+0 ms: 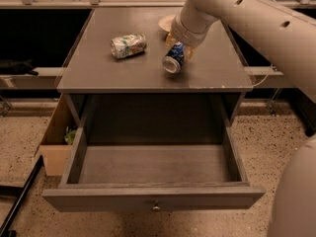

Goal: Pick pepsi can from top drawer and place on counter

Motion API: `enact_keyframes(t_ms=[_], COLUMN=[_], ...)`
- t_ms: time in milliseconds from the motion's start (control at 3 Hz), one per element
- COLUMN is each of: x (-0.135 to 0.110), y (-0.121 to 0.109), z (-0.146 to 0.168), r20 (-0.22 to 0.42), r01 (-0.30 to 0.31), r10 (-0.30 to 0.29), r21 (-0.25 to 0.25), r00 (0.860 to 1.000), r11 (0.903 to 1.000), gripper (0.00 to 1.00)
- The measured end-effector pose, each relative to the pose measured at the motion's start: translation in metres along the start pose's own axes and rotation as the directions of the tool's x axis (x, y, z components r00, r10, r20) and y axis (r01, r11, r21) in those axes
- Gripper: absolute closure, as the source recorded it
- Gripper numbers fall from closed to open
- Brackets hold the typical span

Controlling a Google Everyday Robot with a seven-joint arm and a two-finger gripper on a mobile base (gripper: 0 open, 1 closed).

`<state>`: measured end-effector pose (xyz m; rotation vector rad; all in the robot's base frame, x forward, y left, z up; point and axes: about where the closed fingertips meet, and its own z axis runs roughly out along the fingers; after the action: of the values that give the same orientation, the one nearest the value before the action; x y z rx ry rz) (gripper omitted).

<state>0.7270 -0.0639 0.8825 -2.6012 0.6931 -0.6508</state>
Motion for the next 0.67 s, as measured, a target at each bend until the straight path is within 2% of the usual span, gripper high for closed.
enact_keyframes(t_ms=[667], x=[0.0000], y=[0.0000], z=[0.0001], r20=[0.000], r01=[0.000], r10=[0.000], r21=[0.000], r00=[1.000], r11=[1.0000], gripper=[0.28])
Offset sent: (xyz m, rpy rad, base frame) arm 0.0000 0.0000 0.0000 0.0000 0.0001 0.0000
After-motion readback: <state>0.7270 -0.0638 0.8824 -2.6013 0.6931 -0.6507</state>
